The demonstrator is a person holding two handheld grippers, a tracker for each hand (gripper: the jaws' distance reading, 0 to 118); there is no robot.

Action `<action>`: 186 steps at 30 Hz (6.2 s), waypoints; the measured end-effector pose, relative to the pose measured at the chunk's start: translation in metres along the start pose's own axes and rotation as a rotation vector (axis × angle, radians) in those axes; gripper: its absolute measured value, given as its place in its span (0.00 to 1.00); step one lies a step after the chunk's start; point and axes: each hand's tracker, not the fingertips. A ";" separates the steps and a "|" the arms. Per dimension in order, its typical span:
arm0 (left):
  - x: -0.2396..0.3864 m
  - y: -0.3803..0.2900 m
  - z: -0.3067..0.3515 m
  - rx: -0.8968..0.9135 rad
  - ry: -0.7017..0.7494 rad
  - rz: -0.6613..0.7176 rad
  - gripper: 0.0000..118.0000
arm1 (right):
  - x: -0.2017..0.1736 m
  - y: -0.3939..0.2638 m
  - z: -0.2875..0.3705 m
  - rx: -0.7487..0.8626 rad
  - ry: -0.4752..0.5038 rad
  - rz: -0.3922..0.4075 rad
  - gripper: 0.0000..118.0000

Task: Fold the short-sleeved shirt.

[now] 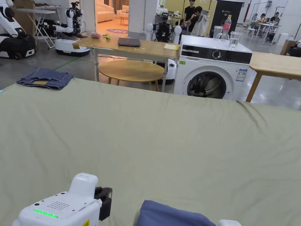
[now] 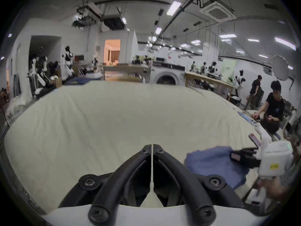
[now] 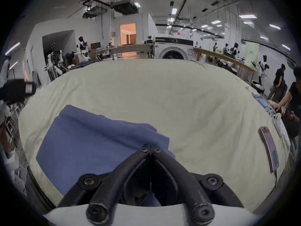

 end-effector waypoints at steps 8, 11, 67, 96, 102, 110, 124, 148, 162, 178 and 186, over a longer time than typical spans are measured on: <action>-0.023 -0.004 -0.028 -0.266 -0.373 0.224 0.44 | 0.006 -0.002 -0.007 -0.021 -0.014 0.000 0.00; -0.029 -0.006 -0.049 -0.367 -0.512 0.314 0.62 | 0.005 -0.001 -0.006 -0.022 -0.014 0.014 0.00; -0.282 0.137 0.047 -0.567 -0.070 0.424 0.14 | -0.028 0.081 0.012 0.264 0.045 0.063 0.00; -0.300 0.133 0.074 -0.443 0.474 0.212 0.50 | -0.013 0.080 0.009 0.252 0.039 0.034 0.00; -0.233 0.103 0.042 -0.281 0.321 0.168 0.50 | -0.009 0.084 0.006 0.254 0.036 0.005 0.00; -0.131 0.064 0.027 0.087 0.327 0.000 0.50 | -0.011 0.095 0.005 0.277 0.036 0.000 0.00; -0.003 0.059 0.005 0.393 0.325 -0.085 0.18 | -0.008 0.113 0.015 0.356 0.000 -0.051 0.00; 0.026 0.061 -0.009 0.470 0.297 -0.069 0.00 | -0.014 0.114 0.023 0.438 -0.021 -0.036 0.00; 0.032 0.066 -0.010 0.464 0.295 -0.101 0.09 | -0.009 0.114 0.024 0.461 -0.083 -0.037 0.01; 0.030 0.071 -0.006 0.510 0.271 -0.047 0.78 | 0.002 0.118 0.026 0.485 -0.107 -0.028 0.78; 0.027 0.068 -0.006 0.543 0.251 -0.044 0.78 | 0.004 0.119 0.027 0.497 -0.122 -0.015 0.78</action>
